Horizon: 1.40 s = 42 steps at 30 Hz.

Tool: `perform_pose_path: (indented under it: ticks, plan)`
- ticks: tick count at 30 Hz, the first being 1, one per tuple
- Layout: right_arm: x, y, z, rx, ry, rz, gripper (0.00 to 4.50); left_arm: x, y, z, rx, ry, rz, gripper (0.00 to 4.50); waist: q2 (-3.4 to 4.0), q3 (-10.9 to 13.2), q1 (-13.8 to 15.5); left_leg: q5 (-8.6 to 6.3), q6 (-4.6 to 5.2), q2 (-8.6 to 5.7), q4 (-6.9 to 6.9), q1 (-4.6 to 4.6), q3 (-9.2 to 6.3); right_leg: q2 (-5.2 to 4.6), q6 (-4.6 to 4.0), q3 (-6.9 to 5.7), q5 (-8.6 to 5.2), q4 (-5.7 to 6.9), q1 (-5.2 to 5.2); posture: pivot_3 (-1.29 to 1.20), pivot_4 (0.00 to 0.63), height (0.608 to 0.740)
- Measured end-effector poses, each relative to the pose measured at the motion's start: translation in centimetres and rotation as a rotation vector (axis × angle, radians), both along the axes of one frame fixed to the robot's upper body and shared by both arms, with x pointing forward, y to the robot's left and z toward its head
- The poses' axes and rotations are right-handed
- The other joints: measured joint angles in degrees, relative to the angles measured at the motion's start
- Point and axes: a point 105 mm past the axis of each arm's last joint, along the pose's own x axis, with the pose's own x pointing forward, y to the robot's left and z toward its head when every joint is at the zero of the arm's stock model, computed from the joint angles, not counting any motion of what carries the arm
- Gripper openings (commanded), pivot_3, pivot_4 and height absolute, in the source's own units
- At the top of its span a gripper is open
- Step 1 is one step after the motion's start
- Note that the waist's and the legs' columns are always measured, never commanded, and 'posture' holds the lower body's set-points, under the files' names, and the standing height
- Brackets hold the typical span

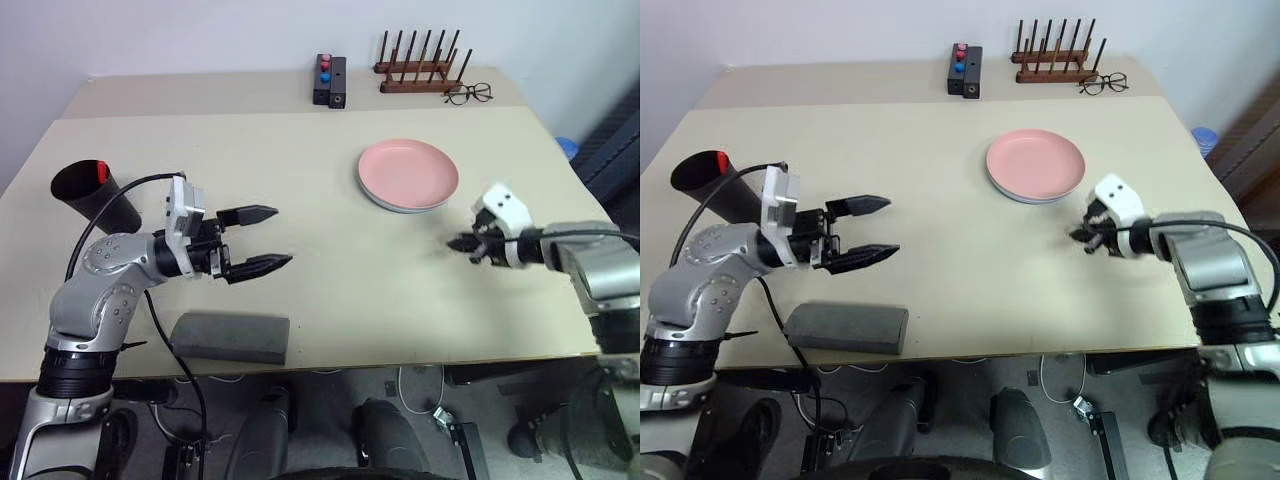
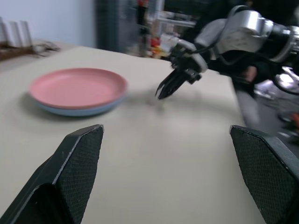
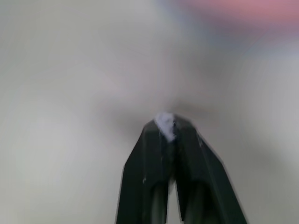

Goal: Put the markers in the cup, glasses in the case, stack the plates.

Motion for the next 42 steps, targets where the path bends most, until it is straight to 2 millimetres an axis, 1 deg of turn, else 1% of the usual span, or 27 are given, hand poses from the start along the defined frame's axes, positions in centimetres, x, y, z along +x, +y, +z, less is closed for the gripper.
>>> perform_pose_path:
  ticks: [3,5,6,8,9,11,12,14,16,19,21,22,23,24,26,28,30,32,34,35,40,42]
  plan:
    - [2.3,1.0,4.1,0.026,-0.218,-0.016,0.04,1.4,0.4,0.6,-0.006,-0.034,0.09,4.5,-0.02,0.01,0.25,0.0,0.0,-0.03,-0.03,-0.05,0.0,0.03,0.02,-0.03,0.0,-0.03,-0.01,0.0,0.15,0.735]
    - [3.5,1.5,5.3,0.037,-0.299,-0.036,0.04,2.1,0.9,0.6,-0.009,-0.042,0.151,4.5,-0.04,0.0,0.38,0.0,0.01,-0.05,-0.04,-0.06,-0.01,0.05,0.02,-0.07,-0.01,-0.04,-0.01,0.0,0.15,0.735]
    - [4.2,1.8,5.2,0.061,-0.31,-0.055,0.04,2.4,1.2,0.6,-0.004,-0.045,0.183,4.5,-0.04,0.01,0.35,0.0,0.01,-0.07,-0.04,-0.06,0.0,0.06,0.02,-0.07,0.0,-0.03,-0.01,0.0,0.15,0.735]
    - [5.1,2.1,4.2,0.107,-0.278,-0.086,0.75,2.7,1.3,0.7,0.0,-0.064,0.214,4.5,-0.04,0.01,0.22,0.01,0.01,-0.06,-0.02,-0.05,0.01,0.08,0.04,-0.07,0.01,-0.01,0.01,0.0,0.15,0.735]
    - [5.6,2.1,3.3,0.106,-0.256,-0.11,0.97,2.8,1.3,0.7,-0.001,-0.072,0.227,4.5,-0.04,0.01,0.23,0.01,0.01,-0.06,0.0,-0.04,0.01,0.09,0.04,-0.07,0.01,0.01,0.02,0.0,0.15,0.735]
    - [6.1,1.9,1.7,0.091,-0.226,-0.139,1.94,2.7,1.4,0.4,-0.001,-0.068,0.239,4.5,-0.04,0.01,0.27,0.01,0.01,-0.07,-0.01,-0.04,0.01,0.09,0.04,-0.07,0.01,0.02,0.01,0.0,0.15,0.735]
    - [6.2,1.7,1.1,0.08,-0.212,-0.146,2.55,2.6,1.5,0.2,0.0,-0.06,0.243,4.5,-0.02,0.02,0.24,0.01,0.01,-0.07,-0.01,-0.08,0.02,0.09,0.04,-0.06,0.01,0.02,-0.04,0.0,0.15,0.735]
    - [6.3,1.5,0.6,0.062,-0.208,-0.151,3.5,2.2,1.7,-0.4,0.0,-0.046,0.25,4.5,-0.01,0.02,0.11,0.01,0.01,-0.07,-0.03,-0.07,0.03,0.09,0.04,-0.05,0.01,0.02,-0.05,0.0,0.15,0.735]
    - [6.4,1.4,1.2,0.059,-0.237,-0.14,3.5,1.8,2.2,-0.7,-0.01,-0.036,0.253,4.5,0.0,0.03,-0.09,0.01,0.01,-0.04,-0.03,-0.06,0.03,0.12,0.04,-0.04,0.01,0.06,-0.06,0.0,0.15,0.735]
    - [6.2,2.2,3.0,0.144,-0.27,-0.069,3.5,1.0,2.7,-0.1,-0.053,-0.039,0.226,4.5,0.0,0.03,-0.14,0.02,0.0,-0.01,-0.04,-0.03,0.03,0.14,0.04,-0.05,0.01,0.07,-0.04,0.0,0.15,0.735]
    - [5.0,3.8,4.6,0.226,-0.283,0.061,3.5,0.2,3.4,0.2,-0.065,-0.033,0.205,4.5,0.01,0.03,-0.16,0.01,0.0,0.0,-0.06,-0.02,0.03,0.13,0.03,-0.03,0.01,0.06,-0.04,0.0,0.15,0.735]
    - [3.9,4.5,5.1,0.244,-0.284,0.146,3.5,-0.1,3.5,0.4,-0.073,-0.027,0.191,4.5,0.0,0.03,-0.05,0.01,0.01,0.0,-0.08,-0.02,0.01,0.13,0.03,-0.04,0.0,0.05,-0.04,0.0,0.15,0.735]
    - [2.3,5.5,5.1,0.258,-0.272,0.254,3.5,-0.6,3.8,0.3,-0.068,-0.019,0.176,4.5,-0.02,0.01,0.18,0.0,0.01,0.0,-0.09,-0.03,-0.04,0.09,0.03,-0.09,0.0,-0.03,0.03,0.0,0.15,0.735]
    - [1.1,6.1,4.7,0.268,-0.248,0.324,3.5,-1.0,4.2,0.0,-0.063,-0.003,0.175,4.5,-0.02,0.01,0.24,-0.02,0.03,0.0,-0.09,-0.02,-0.04,0.04,0.03,-0.08,0.0,-0.05,0.05,0.0,0.15,0.735]
    - [-1.3,7.1,3.0,0.298,-0.161,0.442,3.5,-1.5,5.3,-0.4,-0.047,0.018,0.189,4.5,-0.02,0.02,0.35,-0.02,0.03,-0.01,-0.05,-0.02,-0.04,-0.02,0.03,-0.08,0.0,-0.05,0.05,0.0,0.15,0.735]
    - [-3.6,7.8,1.7,0.314,-0.083,0.539,3.5,-2.3,5.6,-0.5,-0.039,0.023,0.175,4.5,0.0,0.02,0.34,-0.02,0.03,-0.02,-0.01,-0.03,-0.04,-0.08,0.01,-0.05,0.01,-0.04,0.04,0.0,0.15,0.735]
    - [-6.1,8.7,1.7,0.338,-0.049,0.653,3.5,-3.4,6.7,-0.9,-0.032,0.045,0.17,4.5,0.01,0.02,0.09,-0.04,0.02,0.01,-0.04,0.0,-0.02,-0.12,-0.02,0.01,-0.01,-0.04,0.0,0.0,0.15,0.735]
    - [-7.8,9.1,2.2,0.34,-0.04,0.738,3.5,-4.3,7.5,-0.9,-0.025,0.059,0.165,4.5,0.0,0.01,0.02,-0.05,0.0,0.07,-0.06,0.0,-0.02,-0.13,-0.23,0.05,-0.1,-0.04,-0.02,0.0,0.15,0.735]
    - [-8.8,9.0,2.2,0.331,-0.031,0.784,3.5,-5.0,8.3,-1.2,0.002,0.084,0.176,4.5,0.0,0.01,0.15,-0.06,0.0,0.07,-0.1,0.0,-0.02,-0.17,-0.29,0.06,-0.13,-0.1,-0.03,0.0,0.15,0.735]
    - [-9.1,8.9,2.2,0.333,-0.029,0.788,3.5,-5.3,8.7,-1.3,0.01,0.093,0.184,4.5,-0.01,0.01,0.21,-0.07,-0.01,0.07,-0.1,0.0,-0.03,-0.18,-0.41,0.06,-0.19,-0.16,-0.04,0.0,0.15,0.735]
    - [-9.5,8.3,1.9,0.329,-0.049,0.778,3.5,-6.7,9.7,-1.8,0.015,0.135,0.185,4.5,-0.01,0.01,0.38,-0.18,-0.09,0.06,-0.12,-0.05,0.05,-0.41,-0.45,0.0,-0.21,-0.23,-0.08,0.0,0.15,0.735]
    - [-9.6,8.0,1.9,0.32,-0.054,0.77,3.5,-7.0,9.4,-1.7,0.014,0.137,0.171,4.5,-0.01,0.01,0.46,-0.19,-0.08,0.05,-0.12,-0.06,0.06,-0.44,-0.45,-0.02,-0.21,-0.29,-0.14,0.0,0.15,0.735]
